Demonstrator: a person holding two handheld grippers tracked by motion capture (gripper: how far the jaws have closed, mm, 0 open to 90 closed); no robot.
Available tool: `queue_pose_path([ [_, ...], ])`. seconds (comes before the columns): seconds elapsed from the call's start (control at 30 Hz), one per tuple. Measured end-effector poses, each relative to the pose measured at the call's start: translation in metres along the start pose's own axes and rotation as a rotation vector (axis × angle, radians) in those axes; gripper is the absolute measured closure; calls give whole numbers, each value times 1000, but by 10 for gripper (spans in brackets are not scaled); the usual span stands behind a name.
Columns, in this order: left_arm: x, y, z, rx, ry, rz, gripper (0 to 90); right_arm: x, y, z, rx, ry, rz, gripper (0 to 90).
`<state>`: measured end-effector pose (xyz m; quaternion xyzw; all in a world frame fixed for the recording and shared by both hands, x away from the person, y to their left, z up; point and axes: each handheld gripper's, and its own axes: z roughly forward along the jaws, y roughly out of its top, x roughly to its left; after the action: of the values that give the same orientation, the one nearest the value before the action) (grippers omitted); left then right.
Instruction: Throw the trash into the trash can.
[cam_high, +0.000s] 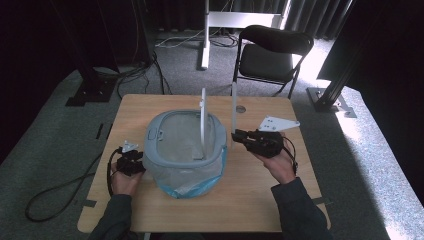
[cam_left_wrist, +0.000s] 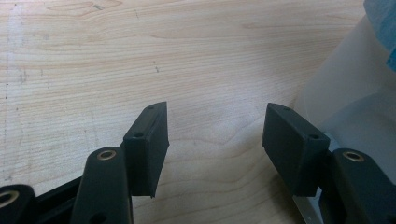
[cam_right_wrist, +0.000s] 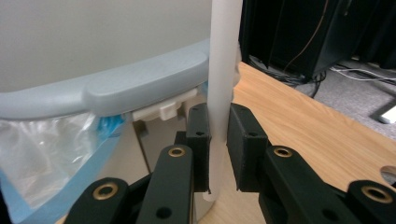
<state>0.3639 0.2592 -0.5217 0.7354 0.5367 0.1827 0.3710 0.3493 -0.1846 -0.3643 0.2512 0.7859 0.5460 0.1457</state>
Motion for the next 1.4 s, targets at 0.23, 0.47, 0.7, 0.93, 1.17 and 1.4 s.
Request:
queue_pose_path([
  [0.23,0,0,0,-2,-2,-1,411,-2,5,1,-11,-13,-4,788],
  [0.47,0,0,0,-1,-1,-1,411,-3,14,2,-25,-16,-12,788],
  [0.7,0,0,0,-2,-2,-1,411,-5,22,2,-40,-24,-19,788],
  [0.93,0,0,0,-1,-2,-2,412,-7,32,1,-56,-39,-31,788],
  [1.17,0,0,0,-2,-2,-2,411,-10,39,1,-73,-48,-30,788],
  [1.4,1,0,0,-3,-3,-2,411,-12,45,3,-80,-56,-33,788],
])
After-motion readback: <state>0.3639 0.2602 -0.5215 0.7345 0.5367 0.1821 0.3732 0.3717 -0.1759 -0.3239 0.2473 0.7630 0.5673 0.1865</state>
